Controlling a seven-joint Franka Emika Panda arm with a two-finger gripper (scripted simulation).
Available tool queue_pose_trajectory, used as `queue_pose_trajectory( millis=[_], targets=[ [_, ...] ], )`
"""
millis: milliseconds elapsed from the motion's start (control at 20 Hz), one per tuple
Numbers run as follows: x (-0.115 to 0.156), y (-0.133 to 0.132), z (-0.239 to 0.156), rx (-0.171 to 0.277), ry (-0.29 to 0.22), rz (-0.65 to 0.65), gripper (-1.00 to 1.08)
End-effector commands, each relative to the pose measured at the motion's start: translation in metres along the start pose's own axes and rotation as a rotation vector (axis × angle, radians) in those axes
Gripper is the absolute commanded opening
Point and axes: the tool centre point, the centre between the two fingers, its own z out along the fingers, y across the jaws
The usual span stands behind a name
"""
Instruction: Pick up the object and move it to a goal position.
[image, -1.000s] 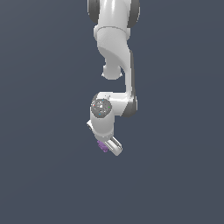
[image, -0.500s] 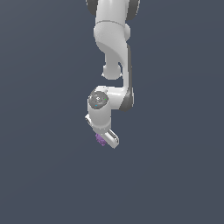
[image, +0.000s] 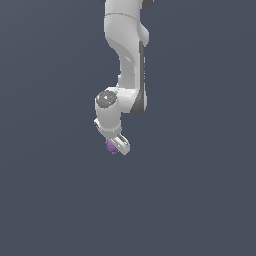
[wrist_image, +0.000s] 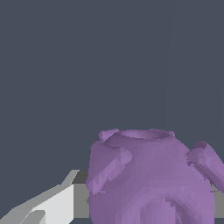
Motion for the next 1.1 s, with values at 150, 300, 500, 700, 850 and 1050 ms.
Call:
queue_pose_trajectory(
  millis=[150,300,500,700,850,1050],
  targets=[
    [-0.017,0.039,-0.005,0.000,0.000,0.000,-1.00],
    [-0.025,0.058,-0.007,0.000,0.000,0.000,-1.00],
    [-0.033,0.079,-0.010,0.000,0.000,0.000,-1.00],
    [-0.039,0.095,-0.012,0.000,0.000,0.000,-1.00],
    [-0.042,0.102,-0.013,0.000,0.000,0.000,-1.00],
    [-0.043,0.106,-0.013,0.000,0.000,0.000,-1.00]
  ],
)
